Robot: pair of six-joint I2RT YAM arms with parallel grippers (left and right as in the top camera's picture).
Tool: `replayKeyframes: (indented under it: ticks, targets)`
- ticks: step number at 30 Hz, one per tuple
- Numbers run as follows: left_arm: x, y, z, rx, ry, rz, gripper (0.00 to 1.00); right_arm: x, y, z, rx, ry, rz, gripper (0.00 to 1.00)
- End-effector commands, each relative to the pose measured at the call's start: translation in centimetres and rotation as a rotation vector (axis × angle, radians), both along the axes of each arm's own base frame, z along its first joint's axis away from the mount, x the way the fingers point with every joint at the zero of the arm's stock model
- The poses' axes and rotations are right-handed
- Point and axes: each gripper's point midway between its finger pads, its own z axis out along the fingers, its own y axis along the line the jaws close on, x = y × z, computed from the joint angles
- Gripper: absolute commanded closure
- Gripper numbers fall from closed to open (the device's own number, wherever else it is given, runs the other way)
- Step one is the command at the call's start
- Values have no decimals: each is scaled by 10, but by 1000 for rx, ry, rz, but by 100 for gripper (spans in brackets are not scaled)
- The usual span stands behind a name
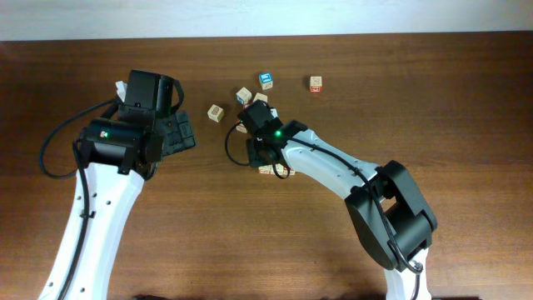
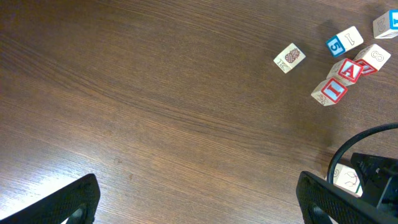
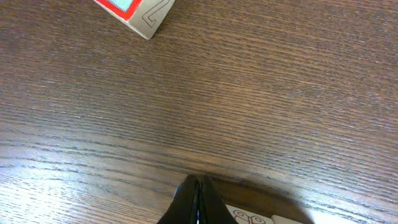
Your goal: Rotate 3 blocks
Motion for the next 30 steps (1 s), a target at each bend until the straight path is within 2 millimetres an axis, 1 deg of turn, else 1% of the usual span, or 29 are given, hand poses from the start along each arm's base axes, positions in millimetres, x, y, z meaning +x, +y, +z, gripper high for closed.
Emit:
replayKeyframes:
  ticks: [1, 9, 15, 16, 17, 18, 19, 20, 21, 22, 23, 24, 25, 26, 27, 28, 29, 30]
  targets:
    - [-3, 1, 3, -4, -14, 8, 1, -1, 1, -6, -8, 16, 8, 96]
    - [-3, 1, 3, -4, -14, 8, 1, -7, -2, -8, -21, 40, 9, 96]
    - [-3, 1, 3, -4, -15, 8, 1, -7, -1, -8, -15, 42, 12, 96]
    - [-3, 1, 3, -4, -14, 8, 1, -4, 0, -3, -7, 32, 10, 95]
    - [-3, 0, 3, -8, -14, 6, 1, 4, 0, 12, 11, 8, 1, 94]
    - [-3, -1, 3, -12, -13, 4, 1, 16, -4, 47, 41, -32, -21, 91]
    - [-4, -4, 1, -27, -7, -5, 1, 26, -19, 96, 70, -50, -56, 87]
    - [-5, -17, -9, -96, 24, -37, 7, 24, -37, 126, 105, 1, -81, 87]
    - [-7, -29, -23, -163, 69, -47, 16, 17, -48, 138, 186, 93, -32, 87]
    - [-6, -41, -37, -213, 115, -71, 28, 7, -57, 137, 257, 186, 2, 87]
    - [-6, -53, -59, -266, 185, -91, 45, -2, -82, 126, 272, 279, 2, 86]
    - [-6, -58, -75, -289, 239, -96, 72, -6, -101, 117, 251, 319, -10, 87]
    - [-5, -66, -92, -315, 298, -102, 98, -13, -121, 103, 234, 364, -25, 87]
    - [-4, -77, -113, -354, 368, -114, 100, -19, -130, 90, 225, 397, -33, 87]
    - [-3, -88, -128, -380, 412, -130, 100, -27, -134, 71, 216, 428, -32, 87]
    - [1, -102, -139, -406, 433, -183, 100, -35, -134, 52, 220, 452, -33, 87]
    - [5, -117, -145, -436, 435, -265, 100, -42, -127, 35, 269, 470, -24, 92]
    - [12, -131, -155, -447, 426, -347, 100, -47, -117, 22, 342, 475, -6, 92]
